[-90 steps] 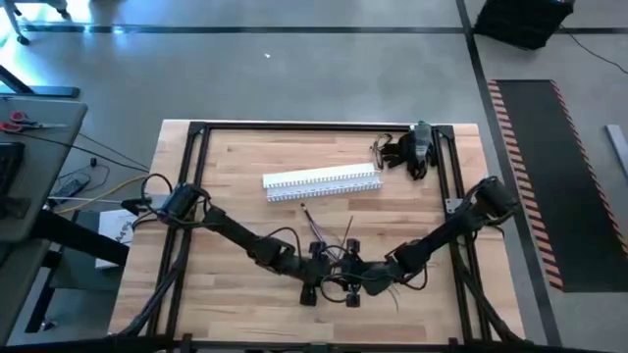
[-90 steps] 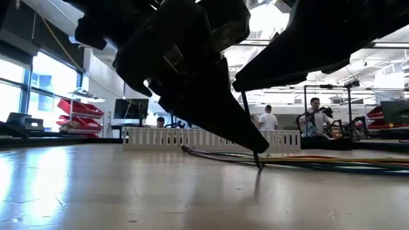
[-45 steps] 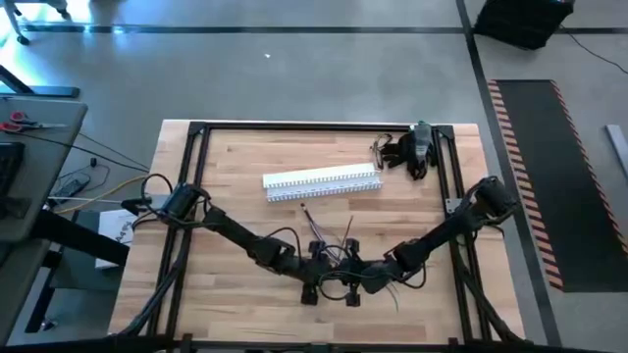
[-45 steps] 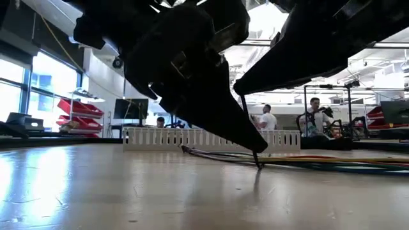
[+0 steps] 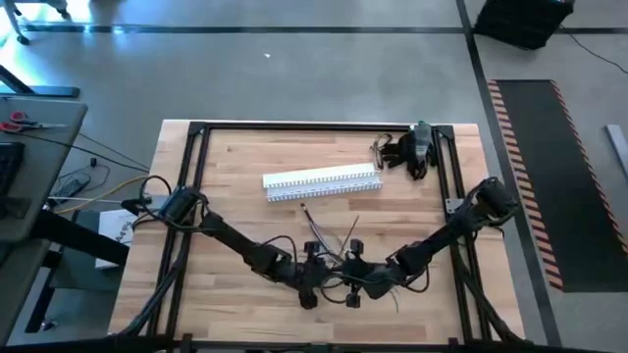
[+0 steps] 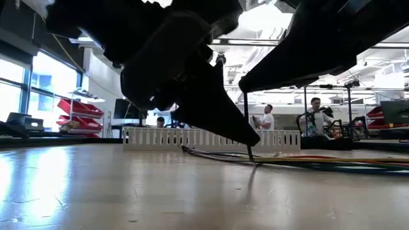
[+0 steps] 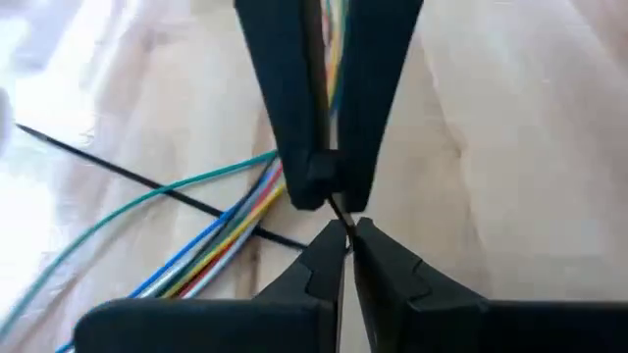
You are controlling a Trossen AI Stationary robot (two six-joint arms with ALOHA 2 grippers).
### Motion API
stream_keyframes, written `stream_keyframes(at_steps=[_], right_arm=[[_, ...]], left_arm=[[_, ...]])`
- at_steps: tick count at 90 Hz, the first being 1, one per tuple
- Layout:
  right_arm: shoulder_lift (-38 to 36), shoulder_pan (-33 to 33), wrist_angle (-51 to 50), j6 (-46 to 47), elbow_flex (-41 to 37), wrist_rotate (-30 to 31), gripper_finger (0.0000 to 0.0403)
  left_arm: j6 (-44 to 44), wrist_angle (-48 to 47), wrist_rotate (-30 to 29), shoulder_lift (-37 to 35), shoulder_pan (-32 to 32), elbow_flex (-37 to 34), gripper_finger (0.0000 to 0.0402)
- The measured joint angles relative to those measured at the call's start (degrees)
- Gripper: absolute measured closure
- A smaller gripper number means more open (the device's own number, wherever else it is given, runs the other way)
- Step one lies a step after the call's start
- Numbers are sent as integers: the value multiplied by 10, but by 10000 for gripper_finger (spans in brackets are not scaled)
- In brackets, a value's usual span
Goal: Ziptie cables
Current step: Wrap the cable wires with black ziptie
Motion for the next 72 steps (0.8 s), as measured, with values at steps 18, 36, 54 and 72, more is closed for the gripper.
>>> stream_keyframes(at_steps=[18,36,54,72], right_arm=[[0,4,0,6,0,5,403],[0,4,0,15,0,6,403],[0,4,0,22,0,7,403],[0,10,5,36,0,39,403]], left_arm=[[3,3,-55,0,-20,0,393],[14,49,-78,0,-24,-16,397],[14,144,-80,0,-22,-69,369],[37,254,-51,0,-22,-107,312]])
